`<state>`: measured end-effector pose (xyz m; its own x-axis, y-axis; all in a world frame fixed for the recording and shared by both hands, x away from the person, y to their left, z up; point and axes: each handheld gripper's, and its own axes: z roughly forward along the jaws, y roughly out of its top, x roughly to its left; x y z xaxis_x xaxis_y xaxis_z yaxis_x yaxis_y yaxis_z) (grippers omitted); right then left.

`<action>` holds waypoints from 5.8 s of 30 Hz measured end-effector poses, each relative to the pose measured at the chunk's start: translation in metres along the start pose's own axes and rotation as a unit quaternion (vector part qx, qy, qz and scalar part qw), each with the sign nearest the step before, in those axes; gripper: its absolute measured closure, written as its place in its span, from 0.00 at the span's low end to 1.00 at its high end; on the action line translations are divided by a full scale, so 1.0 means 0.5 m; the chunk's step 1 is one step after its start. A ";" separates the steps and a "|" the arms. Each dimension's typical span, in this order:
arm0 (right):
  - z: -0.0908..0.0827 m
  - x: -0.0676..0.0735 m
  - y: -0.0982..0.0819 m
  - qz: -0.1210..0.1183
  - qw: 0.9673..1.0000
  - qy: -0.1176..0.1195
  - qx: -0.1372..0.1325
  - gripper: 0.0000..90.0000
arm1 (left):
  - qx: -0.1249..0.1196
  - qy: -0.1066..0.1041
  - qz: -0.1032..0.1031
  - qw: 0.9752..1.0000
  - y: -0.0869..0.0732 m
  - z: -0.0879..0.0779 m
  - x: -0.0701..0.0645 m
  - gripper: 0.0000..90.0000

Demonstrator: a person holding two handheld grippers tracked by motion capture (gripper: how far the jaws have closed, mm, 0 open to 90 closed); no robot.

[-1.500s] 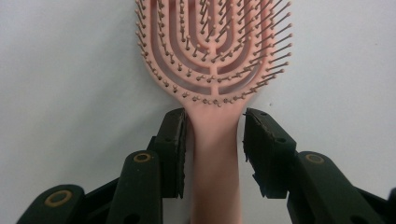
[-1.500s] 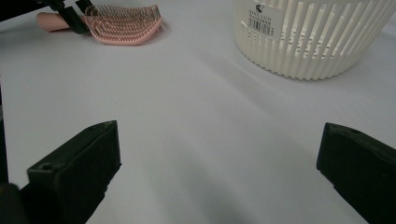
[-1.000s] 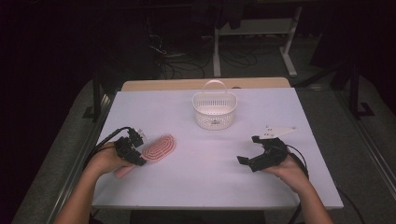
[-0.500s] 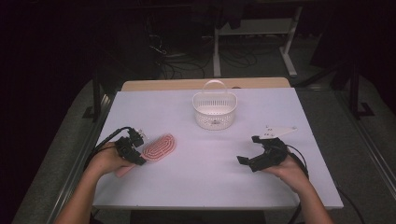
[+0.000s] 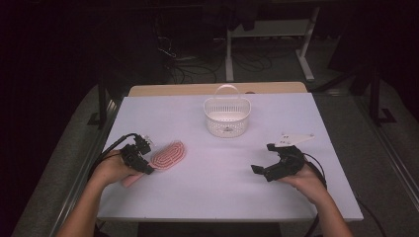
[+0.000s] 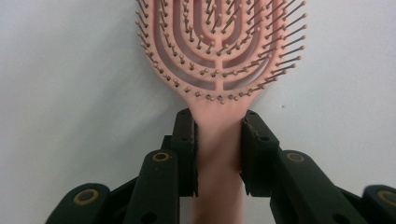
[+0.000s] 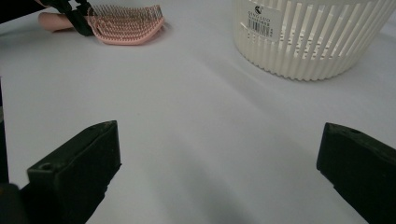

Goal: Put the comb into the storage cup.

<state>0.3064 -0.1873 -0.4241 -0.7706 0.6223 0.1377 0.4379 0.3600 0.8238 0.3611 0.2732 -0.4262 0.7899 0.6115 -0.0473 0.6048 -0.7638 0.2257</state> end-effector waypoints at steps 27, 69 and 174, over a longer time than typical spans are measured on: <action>0.002 0.001 0.000 0.000 1.000 0.000 0.002 0.00 | -0.131 -0.013 -0.033 0.991 -0.006 -0.055 0.013 0.78; 0.002 0.002 0.001 -0.001 1.000 0.001 0.000 0.00 | -0.362 -0.005 -0.001 0.932 -0.008 -0.108 -0.001 0.78; -0.006 -0.003 0.003 0.009 1.000 0.005 -0.015 0.00 | -0.460 -0.055 0.096 0.881 0.341 -0.139 -0.029 0.78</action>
<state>0.3068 -0.1897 -0.4217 -0.7672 0.6216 0.1579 0.4377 0.3276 0.8373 0.4460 0.1485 -0.3194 0.9043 0.4268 -0.0048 0.1604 -0.3295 0.9304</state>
